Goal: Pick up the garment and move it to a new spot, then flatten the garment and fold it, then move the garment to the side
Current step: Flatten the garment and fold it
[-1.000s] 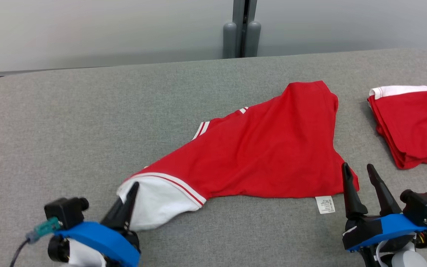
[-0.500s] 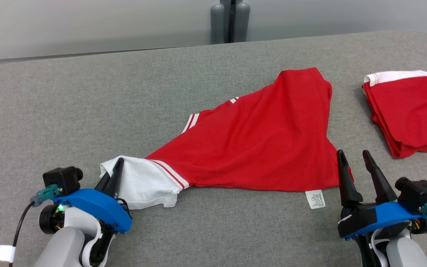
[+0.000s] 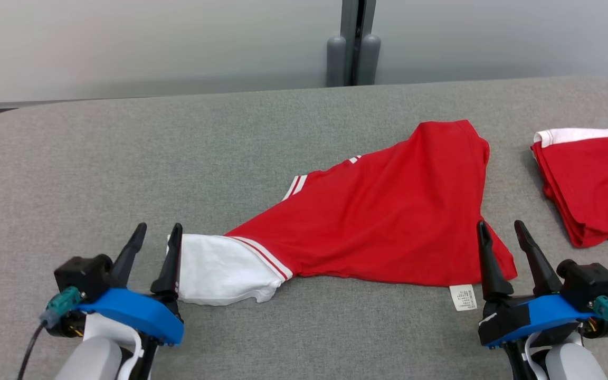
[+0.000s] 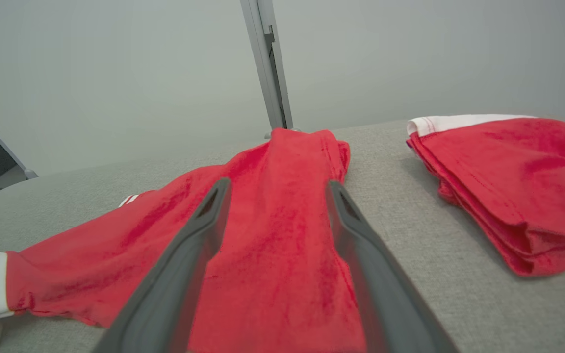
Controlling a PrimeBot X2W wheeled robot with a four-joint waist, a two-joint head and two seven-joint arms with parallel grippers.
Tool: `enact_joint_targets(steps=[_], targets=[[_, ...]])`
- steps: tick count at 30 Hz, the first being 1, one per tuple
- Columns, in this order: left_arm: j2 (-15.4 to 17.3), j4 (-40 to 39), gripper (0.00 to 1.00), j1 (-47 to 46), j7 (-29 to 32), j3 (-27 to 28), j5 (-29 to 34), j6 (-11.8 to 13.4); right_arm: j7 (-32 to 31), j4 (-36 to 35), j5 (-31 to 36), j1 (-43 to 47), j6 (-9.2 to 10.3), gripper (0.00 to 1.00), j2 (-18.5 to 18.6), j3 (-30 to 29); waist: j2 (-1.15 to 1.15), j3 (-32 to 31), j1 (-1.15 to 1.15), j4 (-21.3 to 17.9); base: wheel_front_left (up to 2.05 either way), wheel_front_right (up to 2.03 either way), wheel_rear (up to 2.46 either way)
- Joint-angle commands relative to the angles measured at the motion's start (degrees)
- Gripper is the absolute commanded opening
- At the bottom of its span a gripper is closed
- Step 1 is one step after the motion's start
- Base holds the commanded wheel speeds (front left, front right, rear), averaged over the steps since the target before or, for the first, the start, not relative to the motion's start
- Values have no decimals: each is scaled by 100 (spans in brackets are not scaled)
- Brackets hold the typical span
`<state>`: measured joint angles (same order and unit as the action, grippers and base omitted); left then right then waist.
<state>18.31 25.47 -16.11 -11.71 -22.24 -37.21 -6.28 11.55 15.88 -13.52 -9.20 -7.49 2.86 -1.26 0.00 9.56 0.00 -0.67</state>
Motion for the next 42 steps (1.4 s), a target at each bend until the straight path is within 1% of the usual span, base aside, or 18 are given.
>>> enact_joint_targets(steps=[1, 7, 11, 15, 21, 32, 38, 42], targets=[[-21, -75, 100, 129, -90, -20, 75, 67, 60, 22, 58, 50, 0, 100, 6, 4, 0, -71, 0, 11, 0, 0, 0], [-300, -253, 100, 497, -287, 15, 162, 231, 174, 93, 178, 190, 0, 100, 6, 15, 0, -348, 0, 48, 0, 0, 0], [-495, -291, 100, 774, -336, 60, 220, 316, 236, 175, 146, 314, 0, 100, 6, 2, 0, -501, 0, 42, 0, 0, 0], [-603, -276, 100, 993, -353, 125, 335, 376, 298, 259, 94, 390, 0, 100, 5, -2, 0, -592, 0, 20, 0, 0, 0], [-700, -332, 100, 1125, -353, 311, 531, 370, 339, 362, 184, 375, 0, 100, 5, 43, 0, -642, 0, 10, 0, 0, 0], [-761, -220, 100, 1168, -354, 481, 683, 292, 368, 447, 228, 259, 0, 100, 5, 113, 0, -594, 0, 3, 0, 0, 0], [-650, 161, 100, 1067, -153, 541, 538, 273, 374, 463, 202, 217, 0, 100, 5, 132, 0, -499, 0, -33, 0, 0, 0], [-600, 506, 100, 891, -54, 558, 441, 187, 376, 468, 193, 167, 0, 100, 5, 153, 0, -419, 0, -78, 0, 0, 0]])
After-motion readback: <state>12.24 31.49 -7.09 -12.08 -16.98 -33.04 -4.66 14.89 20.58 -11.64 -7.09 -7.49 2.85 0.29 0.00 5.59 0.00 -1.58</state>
